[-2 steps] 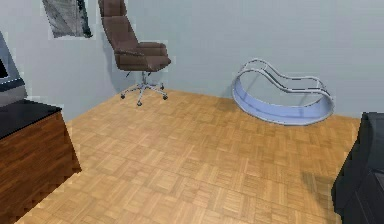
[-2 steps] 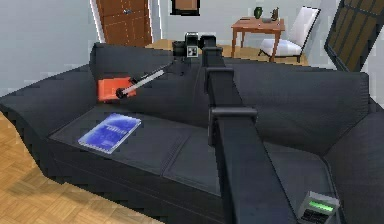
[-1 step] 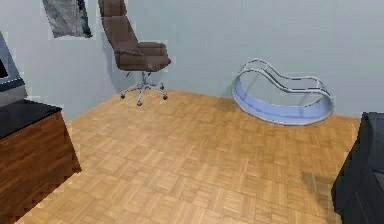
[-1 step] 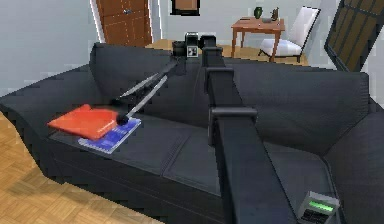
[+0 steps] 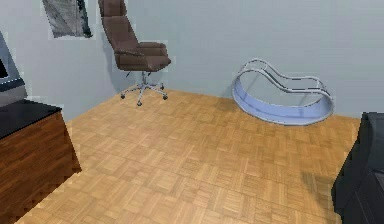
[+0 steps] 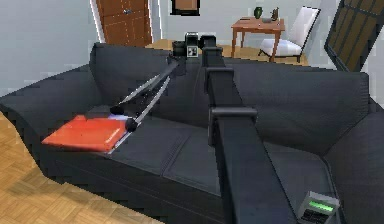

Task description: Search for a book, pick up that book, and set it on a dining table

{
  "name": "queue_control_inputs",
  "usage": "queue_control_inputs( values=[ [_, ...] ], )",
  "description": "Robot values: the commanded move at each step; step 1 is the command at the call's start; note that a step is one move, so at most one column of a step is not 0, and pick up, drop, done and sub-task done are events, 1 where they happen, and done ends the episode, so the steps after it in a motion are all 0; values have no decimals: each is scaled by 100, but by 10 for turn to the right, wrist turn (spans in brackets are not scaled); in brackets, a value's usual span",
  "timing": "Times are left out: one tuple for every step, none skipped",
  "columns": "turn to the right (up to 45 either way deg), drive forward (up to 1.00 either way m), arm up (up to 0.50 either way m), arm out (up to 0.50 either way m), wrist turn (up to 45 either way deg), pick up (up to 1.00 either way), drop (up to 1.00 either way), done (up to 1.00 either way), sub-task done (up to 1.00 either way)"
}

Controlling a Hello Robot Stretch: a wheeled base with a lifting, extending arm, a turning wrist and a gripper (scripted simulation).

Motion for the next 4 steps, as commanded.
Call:
queue_control_inputs(
  values=[
    [0,0,0,-48,0,0,0,0,0],
    [150,0,0,0,0,0,0,0,0],
    [0,100,0,0,0,0,0,0,0],
    [30,0,0,0,0,0,0,0,0]
  ],
)
